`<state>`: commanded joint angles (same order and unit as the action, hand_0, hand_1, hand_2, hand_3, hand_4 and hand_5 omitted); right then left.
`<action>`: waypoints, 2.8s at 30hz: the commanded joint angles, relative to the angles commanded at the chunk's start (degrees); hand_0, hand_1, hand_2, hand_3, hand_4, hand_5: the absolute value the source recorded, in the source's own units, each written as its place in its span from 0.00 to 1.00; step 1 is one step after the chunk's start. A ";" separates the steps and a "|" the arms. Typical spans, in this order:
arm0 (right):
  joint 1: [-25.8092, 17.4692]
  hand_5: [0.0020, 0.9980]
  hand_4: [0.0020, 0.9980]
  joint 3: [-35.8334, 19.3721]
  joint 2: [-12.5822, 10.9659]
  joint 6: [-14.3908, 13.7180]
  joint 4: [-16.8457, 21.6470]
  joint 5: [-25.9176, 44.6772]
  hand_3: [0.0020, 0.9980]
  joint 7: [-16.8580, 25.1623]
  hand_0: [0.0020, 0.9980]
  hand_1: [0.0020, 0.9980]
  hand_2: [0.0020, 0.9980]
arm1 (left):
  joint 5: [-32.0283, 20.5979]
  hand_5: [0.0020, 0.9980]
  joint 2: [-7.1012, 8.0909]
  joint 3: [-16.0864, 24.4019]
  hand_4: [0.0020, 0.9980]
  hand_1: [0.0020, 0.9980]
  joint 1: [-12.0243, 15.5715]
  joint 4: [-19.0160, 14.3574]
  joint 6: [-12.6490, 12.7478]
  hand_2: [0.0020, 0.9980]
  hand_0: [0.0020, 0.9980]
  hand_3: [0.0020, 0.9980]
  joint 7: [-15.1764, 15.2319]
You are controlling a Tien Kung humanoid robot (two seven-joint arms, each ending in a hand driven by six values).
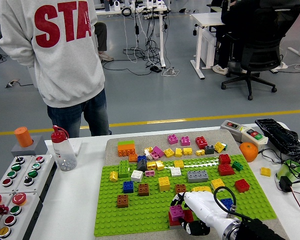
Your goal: Pick up the brick,pile it on top of brick,press brick,pick up the brick,pile it on top of brick,press brick
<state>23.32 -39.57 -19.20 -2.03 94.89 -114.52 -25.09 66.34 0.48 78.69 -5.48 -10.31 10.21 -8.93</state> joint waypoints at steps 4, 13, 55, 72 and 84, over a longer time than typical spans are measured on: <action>0.17 0.10 0.50 -0.02 0.26 0.00 -0.42 -0.12 0.58 0.00 0.68 0.64 0.62 | -0.16 1.00 0.01 -0.03 0.30 0.68 -0.08 0.00 0.02 0.70 0.65 0.57 0.05; 0.43 0.11 0.51 -0.12 0.49 0.40 -1.22 -0.22 0.59 -0.27 0.68 0.64 0.63 | -0.34 1.00 0.07 -0.08 0.30 0.68 -0.27 0.00 0.05 0.70 0.65 0.57 0.10; 0.67 0.16 0.57 0.21 0.07 2.35 -1.14 -1.06 0.69 -0.09 0.71 0.73 0.74 | -0.53 1.00 0.03 -0.24 0.30 0.68 -0.38 0.00 0.10 0.70 0.65 0.57 0.07; 0.57 0.19 0.61 0.00 0.04 2.51 -0.95 -0.84 0.73 0.29 0.72 0.74 0.80 | -0.16 1.00 -0.03 -0.06 0.30 0.68 -0.23 0.00 0.13 0.70 0.65 0.57 -0.08; 0.56 0.21 0.62 0.22 0.21 2.68 -1.16 -0.50 0.76 0.18 0.73 0.76 0.83 | -0.01 1.00 -0.06 0.02 0.30 0.68 0.01 0.00 0.13 0.70 0.65 0.57 -0.10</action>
<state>23.88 -39.36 -18.99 0.65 93.74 -115.02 -24.91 66.33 0.41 78.71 -5.46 -10.31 10.35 -9.03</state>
